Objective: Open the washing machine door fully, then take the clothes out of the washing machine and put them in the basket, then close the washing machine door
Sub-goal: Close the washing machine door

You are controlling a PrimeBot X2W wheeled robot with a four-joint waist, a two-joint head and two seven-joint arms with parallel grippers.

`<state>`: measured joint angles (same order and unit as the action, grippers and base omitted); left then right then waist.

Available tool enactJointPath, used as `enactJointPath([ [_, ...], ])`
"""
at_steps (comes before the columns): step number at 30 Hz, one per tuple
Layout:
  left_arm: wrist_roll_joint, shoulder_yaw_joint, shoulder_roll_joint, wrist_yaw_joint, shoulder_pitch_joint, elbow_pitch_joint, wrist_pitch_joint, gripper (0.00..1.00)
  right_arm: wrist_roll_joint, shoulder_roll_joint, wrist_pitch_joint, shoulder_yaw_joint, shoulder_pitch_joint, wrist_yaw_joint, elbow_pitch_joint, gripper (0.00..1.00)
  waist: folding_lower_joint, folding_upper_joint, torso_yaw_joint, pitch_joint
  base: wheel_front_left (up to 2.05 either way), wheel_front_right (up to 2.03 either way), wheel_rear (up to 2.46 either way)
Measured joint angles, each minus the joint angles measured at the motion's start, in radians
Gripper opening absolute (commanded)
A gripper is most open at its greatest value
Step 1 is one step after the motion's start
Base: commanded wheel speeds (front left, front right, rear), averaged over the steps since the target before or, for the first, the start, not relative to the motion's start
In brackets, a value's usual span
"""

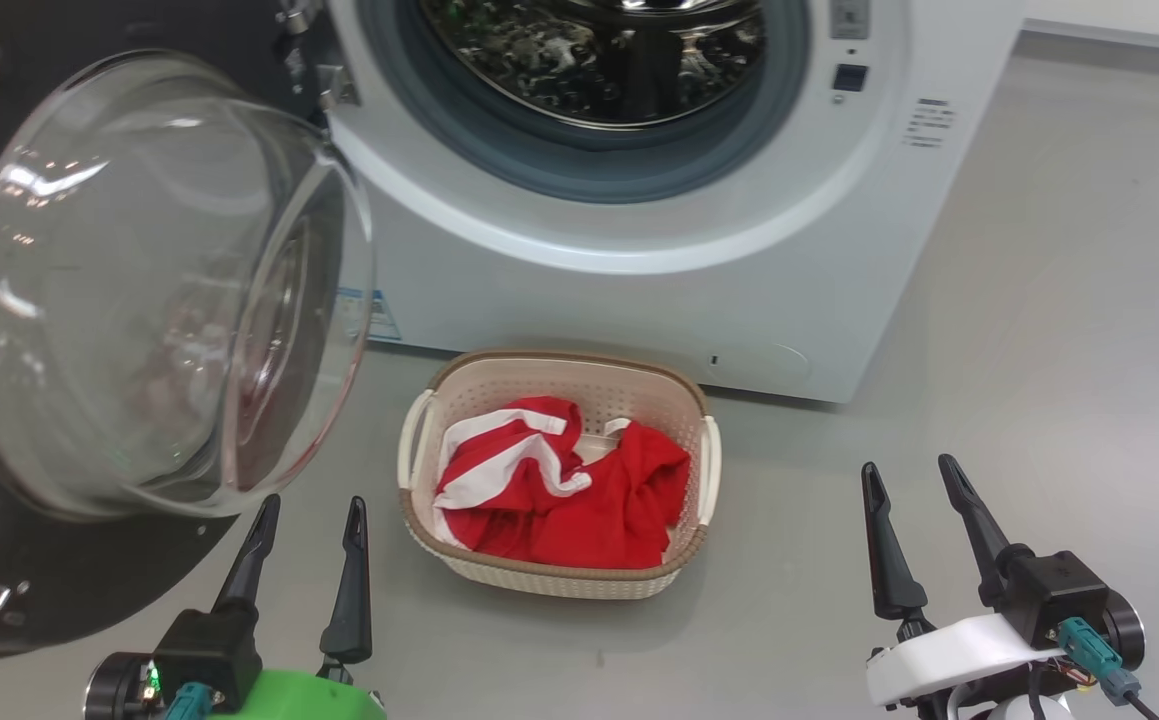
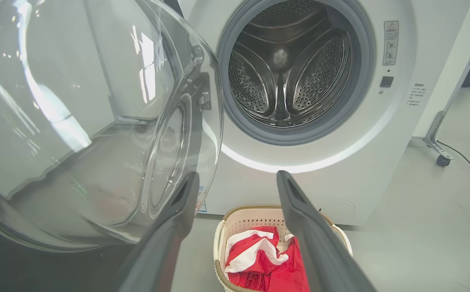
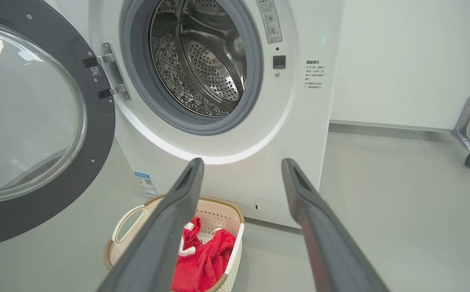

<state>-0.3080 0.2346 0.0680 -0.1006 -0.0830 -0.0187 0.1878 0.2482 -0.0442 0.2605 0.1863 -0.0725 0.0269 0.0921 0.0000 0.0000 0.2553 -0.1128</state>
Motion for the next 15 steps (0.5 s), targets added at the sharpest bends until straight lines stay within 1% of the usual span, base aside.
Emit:
enactJointPath([
  [2, 0.0, 0.0, -0.001, 0.0, 0.0, 0.002, 0.003, 1.0, -0.004, 0.0, 0.0, -0.002, 0.0, -0.007, 0.0, 1.0, 0.0, 0.0, 0.025, -0.001, 0.0, 0.0, 0.0],
  [15, -0.017, 0.0, -0.011, -0.008, 0.0, 0.013, 0.011, 1.0, -0.013, 0.0, 0.0, -0.004, 0.0, -0.017, 0.001, 1.0, 0.0, 0.0, 0.173, -0.014, 0.0, 0.0, 0.0],
])
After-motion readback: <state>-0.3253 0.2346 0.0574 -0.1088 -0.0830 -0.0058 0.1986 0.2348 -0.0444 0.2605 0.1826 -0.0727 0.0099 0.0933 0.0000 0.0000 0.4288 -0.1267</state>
